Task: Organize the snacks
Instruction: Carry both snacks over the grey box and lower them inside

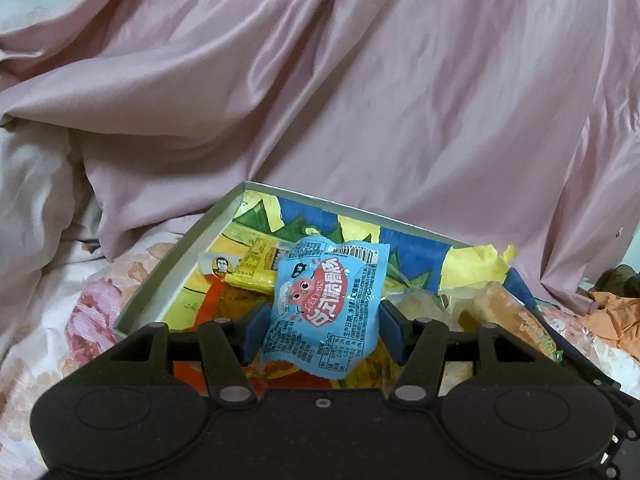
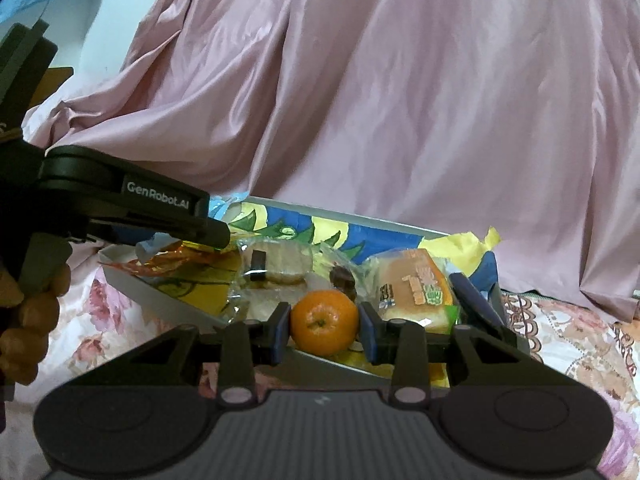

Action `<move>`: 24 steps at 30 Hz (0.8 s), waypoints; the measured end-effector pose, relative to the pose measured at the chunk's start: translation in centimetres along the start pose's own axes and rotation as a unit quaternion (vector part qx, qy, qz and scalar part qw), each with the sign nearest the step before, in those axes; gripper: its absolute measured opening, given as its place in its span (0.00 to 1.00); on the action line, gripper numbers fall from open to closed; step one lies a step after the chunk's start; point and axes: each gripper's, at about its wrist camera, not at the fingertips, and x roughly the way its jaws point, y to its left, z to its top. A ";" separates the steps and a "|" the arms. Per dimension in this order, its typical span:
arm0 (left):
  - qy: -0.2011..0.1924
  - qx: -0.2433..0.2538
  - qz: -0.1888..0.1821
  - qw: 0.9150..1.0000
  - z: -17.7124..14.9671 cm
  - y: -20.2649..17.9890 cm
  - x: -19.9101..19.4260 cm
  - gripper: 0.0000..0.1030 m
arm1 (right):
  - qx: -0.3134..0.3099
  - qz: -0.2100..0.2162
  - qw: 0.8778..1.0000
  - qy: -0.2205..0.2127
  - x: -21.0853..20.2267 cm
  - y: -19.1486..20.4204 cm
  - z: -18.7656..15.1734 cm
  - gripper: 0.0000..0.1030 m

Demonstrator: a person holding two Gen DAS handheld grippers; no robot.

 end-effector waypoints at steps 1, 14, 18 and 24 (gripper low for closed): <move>0.001 0.001 0.000 1.000 -0.1 -0.1 0.2 0.59 | 0.002 0.000 1.000 0.000 0.1 -0.1 0.0 0.39; 0.009 0.006 0.005 1.000 -0.5 -0.4 0.7 0.61 | 0.008 0.003 1.000 -0.003 0.1 -0.2 -0.2 0.41; 0.007 0.007 0.004 1.000 -0.4 -0.5 0.6 0.62 | 0.009 0.004 1.000 -0.006 0.0 -0.2 -0.2 0.44; -0.003 0.003 0.003 1.000 -0.3 -0.7 -0.2 0.77 | 0.009 0.004 1.000 -0.020 -0.7 0.0 -0.2 0.52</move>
